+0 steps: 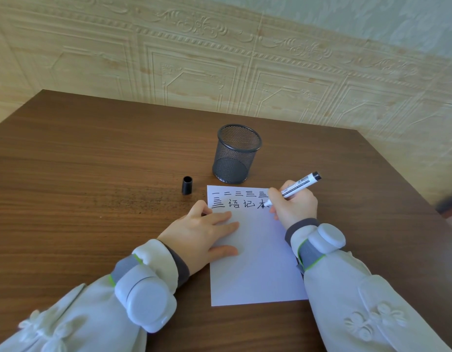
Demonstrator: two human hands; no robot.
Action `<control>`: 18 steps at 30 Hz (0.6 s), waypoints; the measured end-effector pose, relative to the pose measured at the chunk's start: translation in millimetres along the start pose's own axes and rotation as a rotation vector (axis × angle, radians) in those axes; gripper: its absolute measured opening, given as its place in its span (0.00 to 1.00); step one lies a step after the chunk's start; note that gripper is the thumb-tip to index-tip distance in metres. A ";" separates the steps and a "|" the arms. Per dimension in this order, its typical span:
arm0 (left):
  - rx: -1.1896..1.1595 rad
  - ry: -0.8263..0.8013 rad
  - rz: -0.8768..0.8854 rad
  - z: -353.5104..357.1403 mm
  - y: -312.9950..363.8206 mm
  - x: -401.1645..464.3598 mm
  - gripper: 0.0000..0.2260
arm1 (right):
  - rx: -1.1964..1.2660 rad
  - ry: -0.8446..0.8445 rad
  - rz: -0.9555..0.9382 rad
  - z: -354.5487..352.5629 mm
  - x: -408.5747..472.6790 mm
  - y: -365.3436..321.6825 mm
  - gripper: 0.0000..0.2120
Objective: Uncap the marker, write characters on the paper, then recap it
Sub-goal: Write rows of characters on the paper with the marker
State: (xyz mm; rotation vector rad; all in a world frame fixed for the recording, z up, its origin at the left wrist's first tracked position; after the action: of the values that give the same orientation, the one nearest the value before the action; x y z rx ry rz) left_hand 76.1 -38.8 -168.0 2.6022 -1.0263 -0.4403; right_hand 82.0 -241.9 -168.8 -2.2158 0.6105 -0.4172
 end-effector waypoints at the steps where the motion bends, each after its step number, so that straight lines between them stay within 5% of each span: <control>1: -0.001 0.001 0.001 0.1 0.1 0.3 0.25 | -0.013 0.015 0.004 0.6 0.5 0.8 0.11; 10: 0.005 0.021 0.016 0.6 -0.5 -1.9 0.26 | -0.043 0.079 0.033 1.1 5.2 4.2 0.10; 18: 0.051 -0.024 0.017 0.4 4.1 -7.9 0.46 | -0.022 0.086 0.037 -0.2 1.6 1.6 0.10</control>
State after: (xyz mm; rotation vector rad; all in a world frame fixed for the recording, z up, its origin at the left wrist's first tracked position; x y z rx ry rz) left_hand 68.0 -36.3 -165.4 2.6370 -1.0795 -0.4477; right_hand 82.8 -243.9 -169.7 -2.2126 0.7034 -0.4905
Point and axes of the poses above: each hand's wrist, its own x-axis towards the middle knuckle, its own z-axis out of the palm, y = z × x, the point moved 1 cm from there along x, towards the middle knuckle, and after that the axes turned 9 degrees about -x, right-handed, at the moved point
